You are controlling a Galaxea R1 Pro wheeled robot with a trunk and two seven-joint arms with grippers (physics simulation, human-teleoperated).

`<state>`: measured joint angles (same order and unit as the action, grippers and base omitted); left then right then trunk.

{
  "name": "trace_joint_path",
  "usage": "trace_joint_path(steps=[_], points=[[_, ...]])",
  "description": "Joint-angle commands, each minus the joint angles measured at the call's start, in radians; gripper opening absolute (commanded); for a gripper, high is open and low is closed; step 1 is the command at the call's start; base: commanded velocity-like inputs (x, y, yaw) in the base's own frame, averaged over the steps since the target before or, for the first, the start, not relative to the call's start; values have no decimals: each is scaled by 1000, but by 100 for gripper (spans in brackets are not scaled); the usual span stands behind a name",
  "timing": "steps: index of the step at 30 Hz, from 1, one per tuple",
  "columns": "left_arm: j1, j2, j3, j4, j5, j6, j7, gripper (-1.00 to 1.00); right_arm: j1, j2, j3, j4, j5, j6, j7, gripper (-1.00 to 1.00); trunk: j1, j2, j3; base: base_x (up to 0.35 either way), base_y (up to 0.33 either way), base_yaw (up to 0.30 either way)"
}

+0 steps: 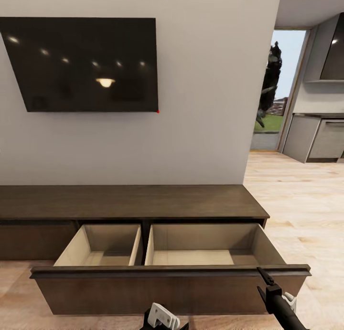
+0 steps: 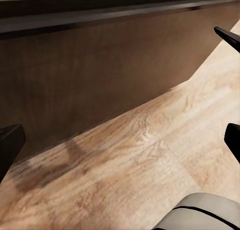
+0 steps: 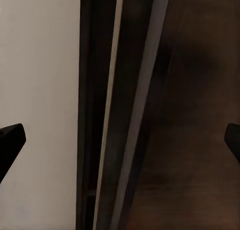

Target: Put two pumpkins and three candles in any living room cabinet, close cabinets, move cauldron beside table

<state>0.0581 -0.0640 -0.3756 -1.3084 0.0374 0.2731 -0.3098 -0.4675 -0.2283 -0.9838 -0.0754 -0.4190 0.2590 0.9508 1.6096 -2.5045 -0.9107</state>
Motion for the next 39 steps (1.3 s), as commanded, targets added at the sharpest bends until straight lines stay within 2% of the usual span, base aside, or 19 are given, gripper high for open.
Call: trace_joint_path(steps=[1,25,39], points=[[0,0,1,-2,4,8,-3,100,0,0,4,0,-10,9,2,100,0,0,-1,-6,0,0],[0,0,1,-2,4,8,-4,100,0,0,4,-1,-11,8,0,100,0,0,-1,-40,0,0],[-1,0,1,14,3,9,-5,100,12,-7,6,-11,-8,8,-19,100,-6,3,53,0,0,0]])
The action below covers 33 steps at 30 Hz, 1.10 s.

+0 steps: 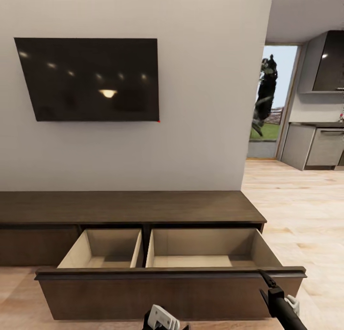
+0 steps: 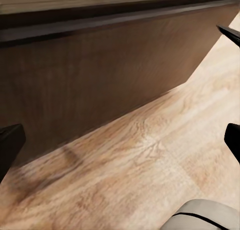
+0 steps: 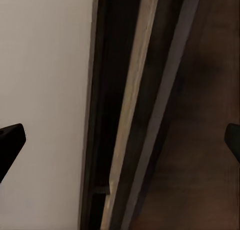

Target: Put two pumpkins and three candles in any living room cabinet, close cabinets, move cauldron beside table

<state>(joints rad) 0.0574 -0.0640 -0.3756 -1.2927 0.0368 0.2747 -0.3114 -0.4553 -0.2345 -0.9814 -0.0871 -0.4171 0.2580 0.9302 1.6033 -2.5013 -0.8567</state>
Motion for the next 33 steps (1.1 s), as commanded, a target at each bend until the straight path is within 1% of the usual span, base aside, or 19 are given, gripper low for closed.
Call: trace_joint_path(steps=[1,2,3,4,5,7,8,9,12,16,20,33], points=[[0,0,1,0,4,8,-3,100,3,-3,4,0,-10,10,-6,100,-1,0,3,0,0,0],[0,0,1,3,4,8,-4,100,15,-15,4,-1,-9,10,-25,100,-1,0,7,0,0,0],[0,0,1,4,4,8,-4,100,23,-21,4,-1,-9,10,-32,100,-1,0,11,0,0,0],[0,0,1,6,4,8,-4,100,40,-34,5,-1,-8,12,-41,100,-2,1,15,0,0,0],[0,0,1,6,4,8,-4,100,48,-40,5,-1,-7,14,-44,100,-2,1,19,0,0,0],[-1,0,1,8,5,9,-4,100,75,-64,6,-2,-7,21,-51,100,-3,1,26,0,0,0],[-1,0,1,8,5,9,-4,100,81,-70,6,-2,-7,23,-52,100,-7,8,29,0,0,0],[-1,0,1,9,5,9,-5,100,93,-81,6,-2,-7,26,-55,100,-11,15,33,0,0,0],[-1,0,1,10,5,9,-6,100,114,-98,11,-2,-7,29,-57,100,-22,36,42,0,0,0],[-1,0,1,10,5,10,-6,100,130,-107,38,-2,-8,30,-58,100,-38,64,55,0,0,0],[-1,0,2,10,5,11,-6,100,140,-109,47,-2,-8,30,-59,100,-53,92,67,0,0,0],[-1,0,3,10,5,11,-6,100,150,-109,51,-3,-11,22,-60,100,-103,183,108,0,0,0]])
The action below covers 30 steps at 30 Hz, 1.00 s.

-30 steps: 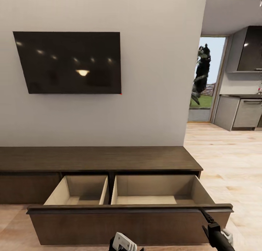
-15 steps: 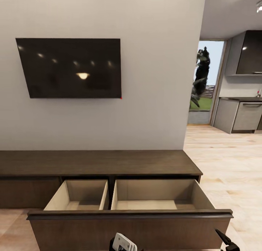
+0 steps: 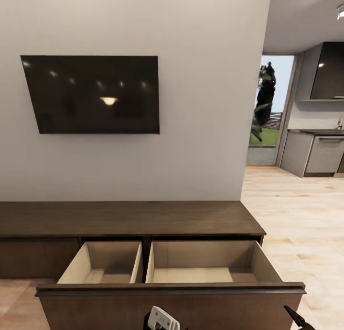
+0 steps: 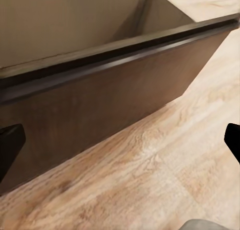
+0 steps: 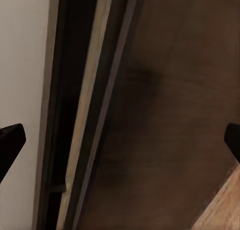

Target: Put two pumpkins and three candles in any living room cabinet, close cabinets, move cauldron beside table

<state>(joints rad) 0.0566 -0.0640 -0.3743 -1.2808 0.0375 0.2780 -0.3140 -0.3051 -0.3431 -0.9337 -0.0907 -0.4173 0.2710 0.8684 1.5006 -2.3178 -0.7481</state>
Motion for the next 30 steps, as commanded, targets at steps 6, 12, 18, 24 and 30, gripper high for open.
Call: trace_joint_path(steps=[6,12,18,24,30], points=[[0,0,2,-2,4,8,-3,100,0,1,4,1,-9,7,-4,100,-23,42,18,0,0,0],[0,0,1,-1,4,10,-2,100,0,1,4,2,-9,4,-4,100,-46,84,37,0,0,0],[0,0,1,0,4,10,-2,100,0,1,4,2,-10,1,-6,100,-69,126,56,0,0,0],[0,0,1,0,4,11,-2,100,0,2,4,2,-10,-1,-6,100,-92,168,74,0,0,0],[0,0,1,0,4,11,-2,100,0,1,4,3,-10,-1,-7,100,-115,210,93,0,0,0]])
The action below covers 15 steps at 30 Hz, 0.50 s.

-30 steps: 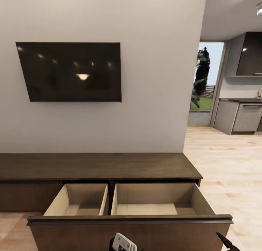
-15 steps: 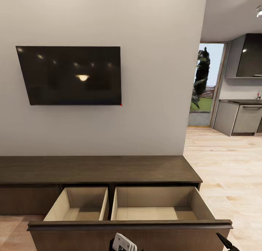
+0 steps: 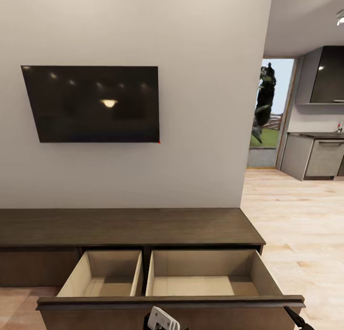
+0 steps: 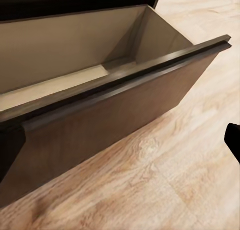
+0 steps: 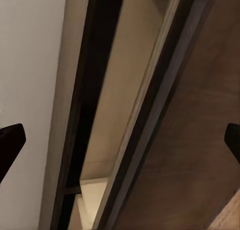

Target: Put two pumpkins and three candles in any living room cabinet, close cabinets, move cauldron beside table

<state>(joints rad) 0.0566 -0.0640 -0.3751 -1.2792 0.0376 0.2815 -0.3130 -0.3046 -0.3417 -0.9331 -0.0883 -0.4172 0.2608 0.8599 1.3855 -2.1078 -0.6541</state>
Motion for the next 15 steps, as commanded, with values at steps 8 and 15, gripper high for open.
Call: trace_joint_path(steps=[8,15], points=[[0,0,1,-2,4,8,-3,100,0,1,3,0,-11,9,1,100,-31,56,24,0,0,0],[0,-1,1,-2,4,9,-3,100,0,1,2,0,-11,8,1,100,-58,105,46,0,0,0]])
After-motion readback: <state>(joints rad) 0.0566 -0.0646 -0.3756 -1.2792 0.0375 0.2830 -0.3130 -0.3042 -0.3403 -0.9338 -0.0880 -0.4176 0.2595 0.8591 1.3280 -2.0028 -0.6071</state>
